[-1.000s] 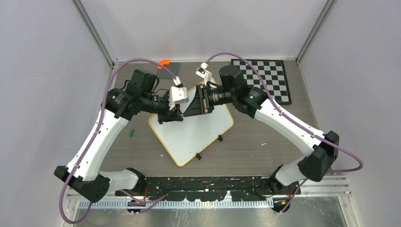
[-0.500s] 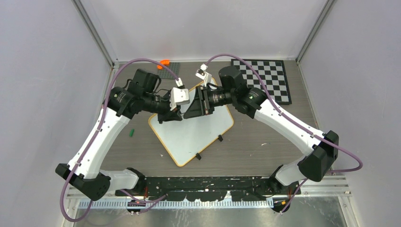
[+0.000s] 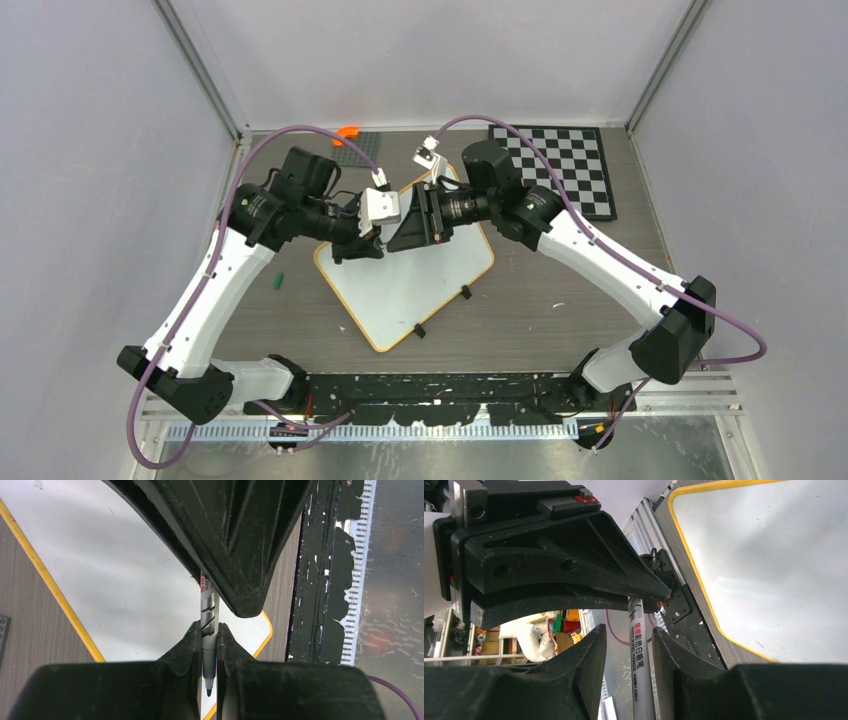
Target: Write a sentence on the whiteboard
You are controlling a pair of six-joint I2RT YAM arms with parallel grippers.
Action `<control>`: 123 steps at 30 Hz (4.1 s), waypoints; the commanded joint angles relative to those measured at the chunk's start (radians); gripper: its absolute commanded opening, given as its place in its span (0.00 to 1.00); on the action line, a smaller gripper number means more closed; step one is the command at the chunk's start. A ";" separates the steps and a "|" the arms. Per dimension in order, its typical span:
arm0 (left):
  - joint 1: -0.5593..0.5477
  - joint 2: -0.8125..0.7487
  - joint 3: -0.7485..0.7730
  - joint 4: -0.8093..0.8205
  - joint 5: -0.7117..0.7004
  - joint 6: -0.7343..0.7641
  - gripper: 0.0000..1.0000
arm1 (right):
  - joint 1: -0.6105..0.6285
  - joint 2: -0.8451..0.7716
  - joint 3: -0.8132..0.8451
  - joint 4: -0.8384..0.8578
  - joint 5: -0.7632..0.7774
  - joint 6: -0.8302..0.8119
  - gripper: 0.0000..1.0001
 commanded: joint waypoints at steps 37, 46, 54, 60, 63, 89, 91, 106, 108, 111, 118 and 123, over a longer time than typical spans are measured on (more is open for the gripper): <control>-0.034 0.041 0.088 -0.030 -0.008 -0.061 0.45 | -0.005 -0.019 0.027 -0.004 -0.033 -0.044 0.00; 0.213 -0.071 0.051 -0.040 0.231 -0.265 0.91 | -0.082 -0.026 0.119 -0.247 0.034 -0.259 0.00; 0.515 -0.118 -0.078 0.071 0.190 -0.527 0.88 | -0.081 -0.010 0.216 -0.447 0.149 -0.472 0.00; 0.598 -0.029 -0.116 0.004 0.225 -0.447 0.83 | -0.080 -0.063 0.163 -0.467 0.161 -0.540 0.00; 0.597 0.023 -0.123 0.010 0.245 -0.415 0.80 | -0.076 -0.081 0.146 -0.462 0.157 -0.544 0.00; 0.192 0.354 -0.006 -0.038 0.205 -0.263 0.06 | -0.069 -0.143 0.085 -0.511 0.119 -0.591 0.00; 0.164 0.381 0.017 -0.046 0.190 -0.250 0.04 | -0.070 -0.147 0.080 -0.512 0.115 -0.591 0.00; 0.252 0.265 0.071 -0.068 0.225 -0.319 0.62 | -0.032 -0.139 0.146 -0.520 0.256 -0.605 0.00; 0.314 0.188 0.008 -0.020 0.251 -0.364 0.66 | -0.002 -0.116 0.183 -0.521 0.325 -0.618 0.00; 0.387 0.077 -0.094 0.049 0.259 -0.418 0.68 | 0.054 -0.080 0.234 -0.520 0.431 -0.656 0.00; 0.448 -0.020 -0.267 0.203 0.223 -0.545 0.66 | 0.203 -0.053 0.247 -0.443 0.592 -0.732 0.00; 0.448 0.010 -0.295 0.246 0.225 -0.589 0.59 | 0.230 -0.059 0.203 -0.403 0.634 -0.682 0.00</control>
